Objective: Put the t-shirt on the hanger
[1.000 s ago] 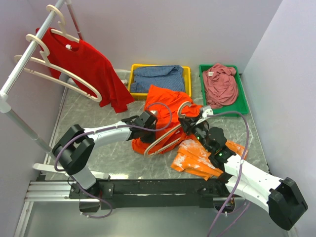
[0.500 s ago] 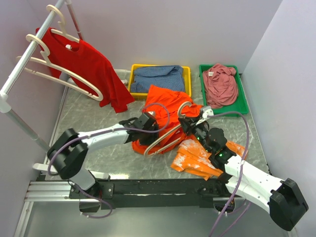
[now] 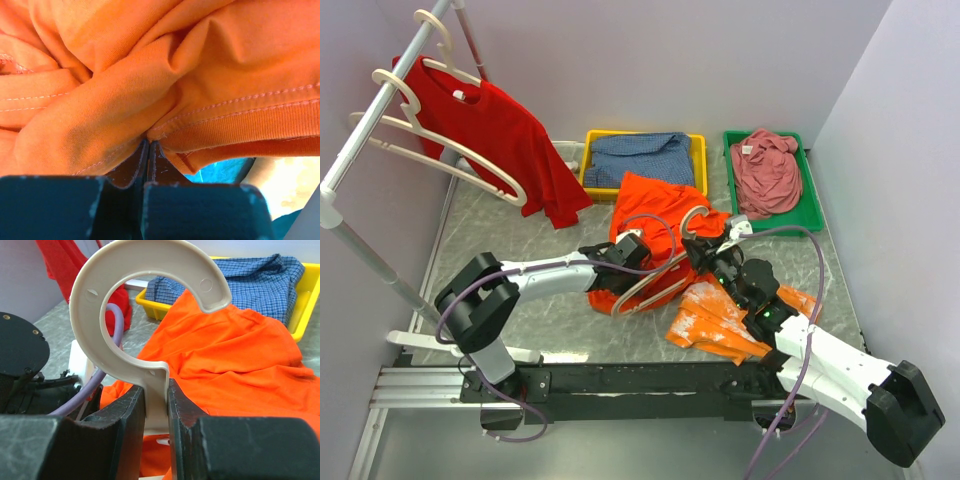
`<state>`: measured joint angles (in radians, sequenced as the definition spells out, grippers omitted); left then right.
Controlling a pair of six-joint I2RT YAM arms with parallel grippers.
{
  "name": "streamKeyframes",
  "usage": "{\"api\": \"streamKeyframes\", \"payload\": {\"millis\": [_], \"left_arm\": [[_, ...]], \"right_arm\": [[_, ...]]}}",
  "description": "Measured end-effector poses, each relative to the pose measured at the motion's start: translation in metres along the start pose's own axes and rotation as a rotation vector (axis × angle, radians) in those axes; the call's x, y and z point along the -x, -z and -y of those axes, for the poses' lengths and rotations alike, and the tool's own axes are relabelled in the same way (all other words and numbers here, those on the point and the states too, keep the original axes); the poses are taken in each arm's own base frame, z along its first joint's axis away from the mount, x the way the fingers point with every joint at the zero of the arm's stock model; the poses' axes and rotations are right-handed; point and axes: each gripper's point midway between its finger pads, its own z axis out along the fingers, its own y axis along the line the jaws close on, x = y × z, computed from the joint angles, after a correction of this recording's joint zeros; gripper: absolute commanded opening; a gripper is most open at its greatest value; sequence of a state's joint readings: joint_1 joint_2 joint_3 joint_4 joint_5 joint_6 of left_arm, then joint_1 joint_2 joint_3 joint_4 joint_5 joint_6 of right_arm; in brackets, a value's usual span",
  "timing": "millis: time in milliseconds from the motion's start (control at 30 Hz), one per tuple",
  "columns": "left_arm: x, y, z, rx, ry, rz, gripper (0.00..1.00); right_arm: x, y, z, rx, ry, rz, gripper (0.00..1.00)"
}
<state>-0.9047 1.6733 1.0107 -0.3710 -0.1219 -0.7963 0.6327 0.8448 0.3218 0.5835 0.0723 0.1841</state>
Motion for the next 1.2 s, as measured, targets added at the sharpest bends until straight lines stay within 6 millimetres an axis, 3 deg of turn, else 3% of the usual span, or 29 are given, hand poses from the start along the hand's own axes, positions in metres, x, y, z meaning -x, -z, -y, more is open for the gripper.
{"api": "streamKeyframes", "payload": {"millis": [200, 367, 533, 733, 900, 1200], "left_arm": [[0.007, 0.011, -0.003, -0.027, -0.002, 0.021, 0.01], [0.028, 0.048, -0.016, -0.103, 0.05, 0.088, 0.01], [0.048, 0.081, -0.012, -0.181, 0.061, 0.161, 0.01], [0.054, 0.111, -0.016, -0.227, 0.068, 0.199, 0.01], [0.055, 0.136, -0.017, -0.257, 0.071, 0.237, 0.01], [0.049, 0.159, -0.025, -0.256, 0.076, 0.255, 0.01]], "right_arm": [[0.001, 0.0, 0.009, -0.054, 0.01, 0.009, 0.0], [0.009, 0.0, 0.024, -0.142, 0.018, 0.047, 0.0], [0.019, -0.004, 0.036, -0.216, 0.014, 0.103, 0.0], [0.026, -0.009, 0.044, -0.279, 0.025, 0.137, 0.0], [0.047, -0.014, 0.042, -0.315, 0.045, 0.189, 0.0], [0.066, -0.019, 0.038, -0.365, 0.132, 0.237, 0.0]]}}
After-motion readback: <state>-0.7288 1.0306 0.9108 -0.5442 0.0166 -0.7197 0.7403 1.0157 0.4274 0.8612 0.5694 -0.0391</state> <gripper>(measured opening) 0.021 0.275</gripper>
